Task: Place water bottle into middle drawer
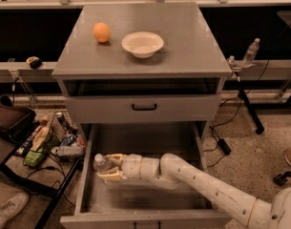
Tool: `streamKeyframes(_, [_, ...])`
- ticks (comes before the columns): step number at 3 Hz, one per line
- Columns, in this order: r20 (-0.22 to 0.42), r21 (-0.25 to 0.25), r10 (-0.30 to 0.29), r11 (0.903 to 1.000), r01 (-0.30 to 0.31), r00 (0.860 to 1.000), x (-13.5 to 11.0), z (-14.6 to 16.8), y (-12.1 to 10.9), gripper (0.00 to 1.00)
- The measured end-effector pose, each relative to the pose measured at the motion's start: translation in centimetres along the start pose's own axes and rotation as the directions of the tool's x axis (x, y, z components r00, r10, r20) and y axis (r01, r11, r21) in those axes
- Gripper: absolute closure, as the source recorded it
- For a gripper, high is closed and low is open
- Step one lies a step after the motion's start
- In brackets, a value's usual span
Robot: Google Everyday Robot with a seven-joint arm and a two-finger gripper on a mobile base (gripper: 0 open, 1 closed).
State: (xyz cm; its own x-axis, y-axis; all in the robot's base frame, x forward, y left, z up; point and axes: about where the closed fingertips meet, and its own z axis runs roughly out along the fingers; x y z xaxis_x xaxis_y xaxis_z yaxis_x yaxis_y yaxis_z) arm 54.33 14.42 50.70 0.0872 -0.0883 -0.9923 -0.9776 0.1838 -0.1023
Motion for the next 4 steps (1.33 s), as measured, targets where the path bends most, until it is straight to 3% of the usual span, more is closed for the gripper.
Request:
streamKeyframes(3, [0.007,0.000,0.085,0.9964,-0.085,0.996,5.7,1.1,2.1,1.00])
streamKeyframes(4, [0.008,0.000,0.085,0.9963,-0.085,0.996,5.7,1.1,2.2,0.81])
